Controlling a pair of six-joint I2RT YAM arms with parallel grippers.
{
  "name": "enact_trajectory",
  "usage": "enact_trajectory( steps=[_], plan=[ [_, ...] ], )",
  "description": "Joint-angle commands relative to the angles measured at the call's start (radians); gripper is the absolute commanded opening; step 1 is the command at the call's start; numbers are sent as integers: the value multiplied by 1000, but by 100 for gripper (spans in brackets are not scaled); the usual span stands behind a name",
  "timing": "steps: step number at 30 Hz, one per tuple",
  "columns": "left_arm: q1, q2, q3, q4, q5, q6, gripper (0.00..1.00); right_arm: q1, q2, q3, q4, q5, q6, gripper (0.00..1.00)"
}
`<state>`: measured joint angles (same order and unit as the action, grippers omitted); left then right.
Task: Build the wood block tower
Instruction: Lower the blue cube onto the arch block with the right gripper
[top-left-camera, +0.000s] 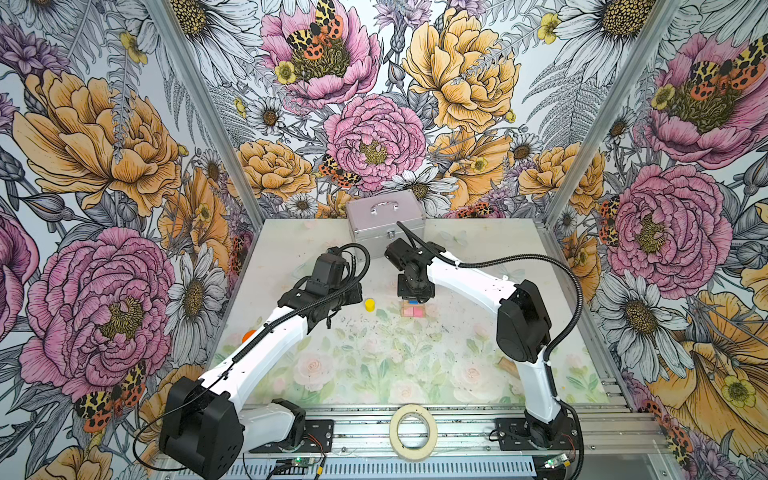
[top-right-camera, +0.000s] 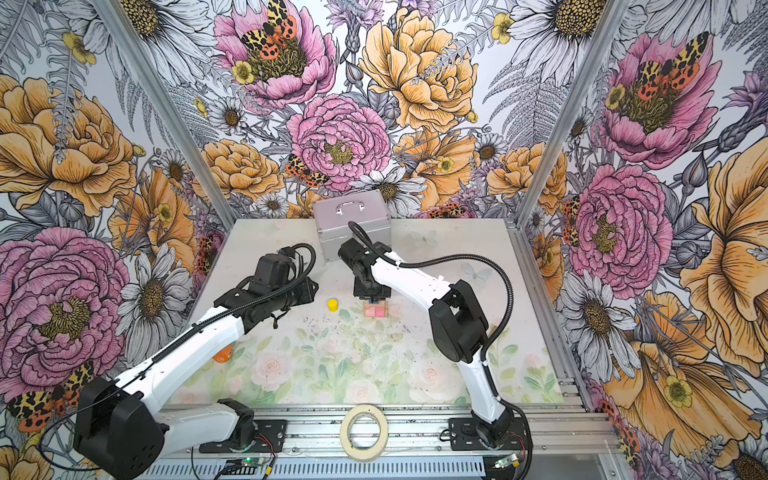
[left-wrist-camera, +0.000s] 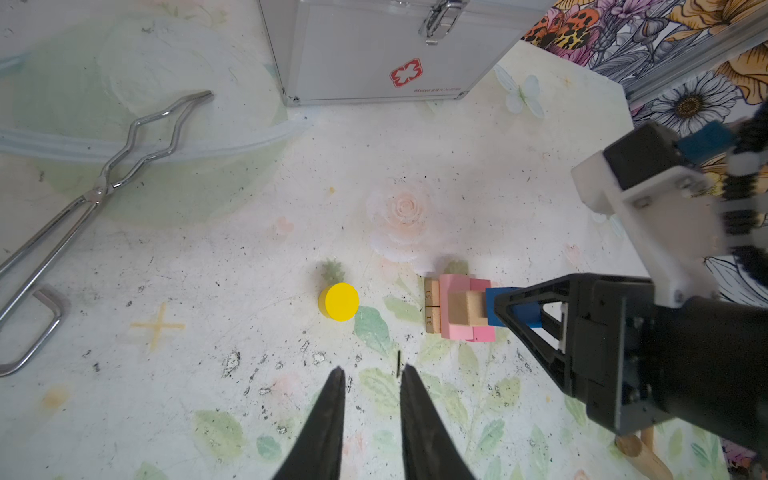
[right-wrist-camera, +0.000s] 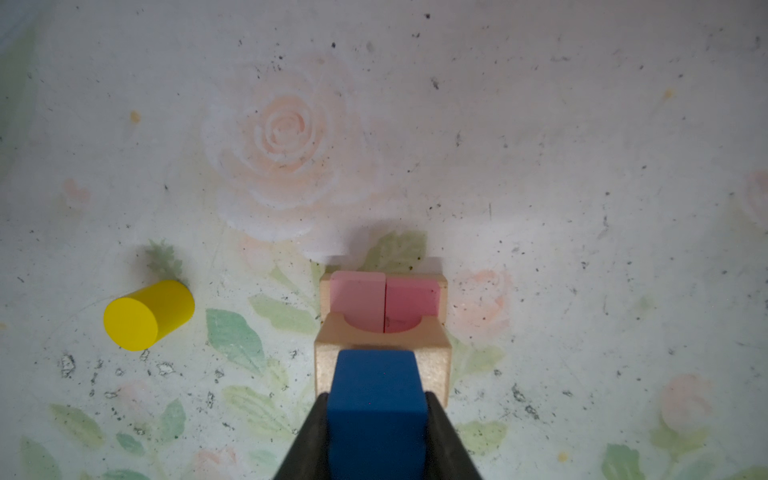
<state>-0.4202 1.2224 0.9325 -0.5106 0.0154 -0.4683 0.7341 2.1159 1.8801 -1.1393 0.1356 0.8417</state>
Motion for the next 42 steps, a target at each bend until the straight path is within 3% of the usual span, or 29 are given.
enact_trajectory(
  steps=[1,42],
  plan=[
    [4,-15,-12,23,-22,6,26,-10,17,-11,7,25,10,0],
    [1,-23,-17,24,-24,4,26,11,24,2,9,10,15,0]
  ],
)
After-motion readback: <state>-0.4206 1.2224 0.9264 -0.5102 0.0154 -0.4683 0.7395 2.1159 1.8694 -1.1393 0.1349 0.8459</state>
